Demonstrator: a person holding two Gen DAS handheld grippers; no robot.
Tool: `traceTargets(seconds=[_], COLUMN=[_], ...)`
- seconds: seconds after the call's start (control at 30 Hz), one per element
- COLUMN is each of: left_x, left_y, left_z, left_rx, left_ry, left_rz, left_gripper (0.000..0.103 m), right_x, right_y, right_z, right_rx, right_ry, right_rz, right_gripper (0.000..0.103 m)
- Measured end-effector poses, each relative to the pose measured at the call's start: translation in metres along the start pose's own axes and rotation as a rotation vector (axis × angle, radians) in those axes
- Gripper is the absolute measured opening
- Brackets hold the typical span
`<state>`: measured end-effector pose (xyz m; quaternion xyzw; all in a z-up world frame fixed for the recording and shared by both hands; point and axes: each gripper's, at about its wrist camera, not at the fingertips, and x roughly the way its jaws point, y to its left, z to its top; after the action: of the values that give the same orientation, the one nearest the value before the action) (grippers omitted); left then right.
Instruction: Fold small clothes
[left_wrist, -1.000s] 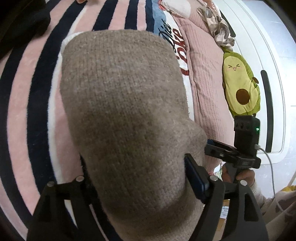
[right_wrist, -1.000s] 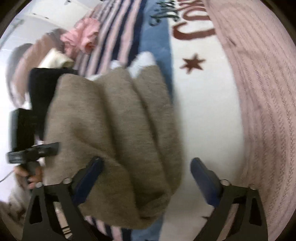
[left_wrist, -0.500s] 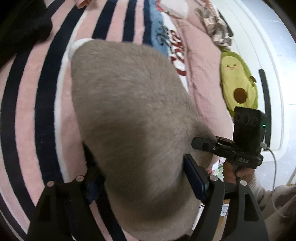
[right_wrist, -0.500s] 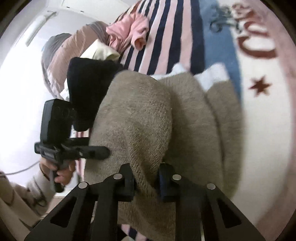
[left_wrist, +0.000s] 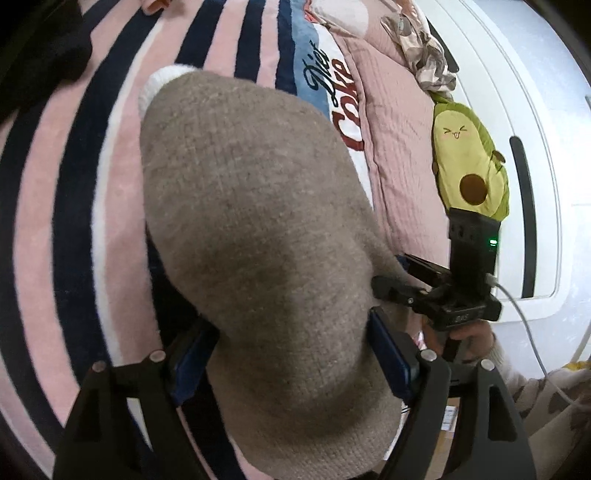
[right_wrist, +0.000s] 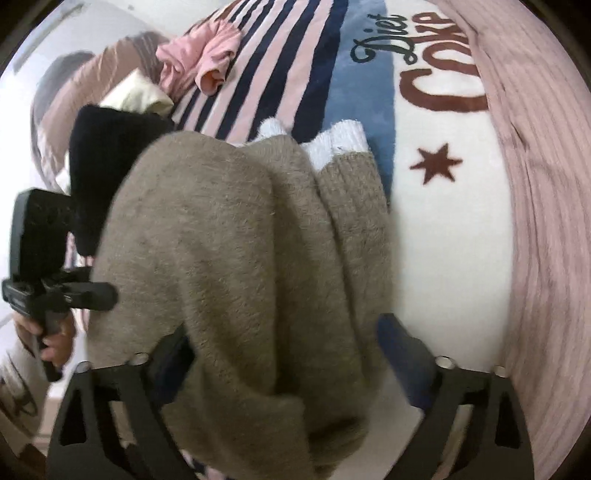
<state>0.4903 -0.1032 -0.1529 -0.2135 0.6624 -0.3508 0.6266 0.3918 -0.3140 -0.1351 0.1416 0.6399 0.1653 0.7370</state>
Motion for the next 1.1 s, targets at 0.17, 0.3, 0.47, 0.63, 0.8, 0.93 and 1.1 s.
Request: traceTargets(seconds=[0.17,0.3,0.47,0.63,0.8,0.93,1.1], left_x=[0.006,0.009,0.003,-0.014,-0.047,-0.088,-0.151], left_y=[0.010,0.016,0.009,0.006,0.012,0.033,0.068], left_z=[-0.002,-0.003,-0.004,-0.007,-0.018,-0.037,-0.073], left_rx=[-0.037,-0.067,-0.044,-0.036,-0.026,-0.055,-0.080], left_ry=[-0.001,-0.011,-0.015,-0.018,-0.039,-0.073,-0.119], left_rz=[-0.042,-0.059,-0.014,0.000,0.013,0.032,0.079], left_gripper=[0.080,0.077,0.058,0.050,0.050,0.050,0.050], right_x=[0.020,0.031,0.033,0.032,0.028,0.041,0.063], right_y=[-0.021,-0.035,-0.042,-0.035,-0.003,0.047,0.121], right_z=[0.009,0.010,0.001,-0.010,-0.010,-0.006,0.001], right_rx=[0.058,0.086,0.109,0.184,0.140,0.074,-0.015], right_ry=[0.092,0.114,0.121,0.103,0.113,0.154,0.187], right_rz=[0.122,0.233,0.337,0.440,0.451,0.476,0.500], right_gripper=[0.102,0.103,0.076,0.050,0.046,0.046,0.046])
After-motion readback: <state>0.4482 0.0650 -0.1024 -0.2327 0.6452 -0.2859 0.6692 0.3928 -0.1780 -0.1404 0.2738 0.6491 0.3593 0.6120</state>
